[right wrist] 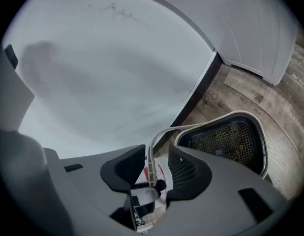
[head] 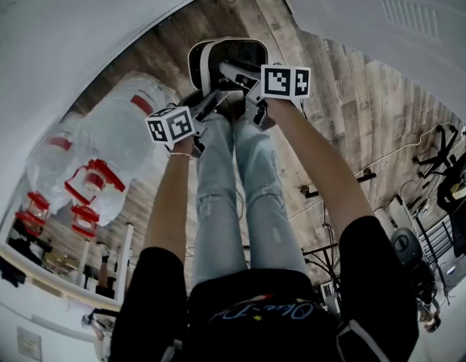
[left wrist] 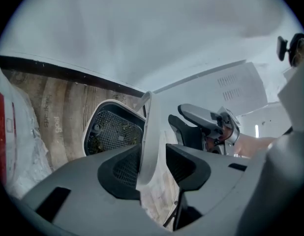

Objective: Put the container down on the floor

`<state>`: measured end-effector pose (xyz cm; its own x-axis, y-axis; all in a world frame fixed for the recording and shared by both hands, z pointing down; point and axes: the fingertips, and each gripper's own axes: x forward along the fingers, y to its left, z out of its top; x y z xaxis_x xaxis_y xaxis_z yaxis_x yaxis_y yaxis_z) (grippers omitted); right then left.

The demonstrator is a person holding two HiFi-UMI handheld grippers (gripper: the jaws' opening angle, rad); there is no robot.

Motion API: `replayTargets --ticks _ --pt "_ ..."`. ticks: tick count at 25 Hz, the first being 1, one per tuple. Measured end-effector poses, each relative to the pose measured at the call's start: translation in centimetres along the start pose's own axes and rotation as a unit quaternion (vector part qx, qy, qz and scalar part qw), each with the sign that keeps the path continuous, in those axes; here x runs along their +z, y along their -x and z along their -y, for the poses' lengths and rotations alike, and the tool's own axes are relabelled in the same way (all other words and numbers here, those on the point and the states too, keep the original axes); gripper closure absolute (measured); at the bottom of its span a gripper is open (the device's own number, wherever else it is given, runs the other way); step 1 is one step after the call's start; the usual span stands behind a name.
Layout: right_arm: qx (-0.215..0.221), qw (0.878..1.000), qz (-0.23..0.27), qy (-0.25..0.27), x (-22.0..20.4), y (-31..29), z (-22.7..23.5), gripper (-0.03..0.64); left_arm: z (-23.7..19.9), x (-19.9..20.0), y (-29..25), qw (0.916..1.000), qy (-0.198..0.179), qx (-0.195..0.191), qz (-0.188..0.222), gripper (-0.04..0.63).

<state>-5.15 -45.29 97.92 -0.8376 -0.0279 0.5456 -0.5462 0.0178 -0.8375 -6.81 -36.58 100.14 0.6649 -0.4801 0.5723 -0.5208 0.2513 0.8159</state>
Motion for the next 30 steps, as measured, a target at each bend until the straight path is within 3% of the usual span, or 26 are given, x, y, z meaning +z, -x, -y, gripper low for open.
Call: replayTargets --ticks 6,11,20,26,30 --pt "0.002 1.0 0.014 -0.003 -0.7 0.5 0.0 0.491 -0.7 0.1 0.5 0.9991 -0.028 0.031 -0.011 0.431" --pt "0.032 0.997 0.064 -0.023 0.0 1.0 -1.1 0.497 -2.0 0.5 1.9 0.9983 -0.015 0.055 0.007 0.42" --pt "0.022 0.995 0.094 -0.009 0.6 3.2 -2.5 0.508 -2.2 1.3 5.2 0.9968 -0.006 0.073 0.032 0.419" --pt "0.021 0.992 0.121 0.001 2.0 5.4 -4.8 0.509 0.7 3.7 6.5 0.9956 -0.006 0.05 0.079 0.428" --pt "0.021 0.988 0.152 0.023 3.1 7.7 -7.6 0.538 5.9 5.1 7.1 0.9954 -0.022 -0.013 0.093 0.5"
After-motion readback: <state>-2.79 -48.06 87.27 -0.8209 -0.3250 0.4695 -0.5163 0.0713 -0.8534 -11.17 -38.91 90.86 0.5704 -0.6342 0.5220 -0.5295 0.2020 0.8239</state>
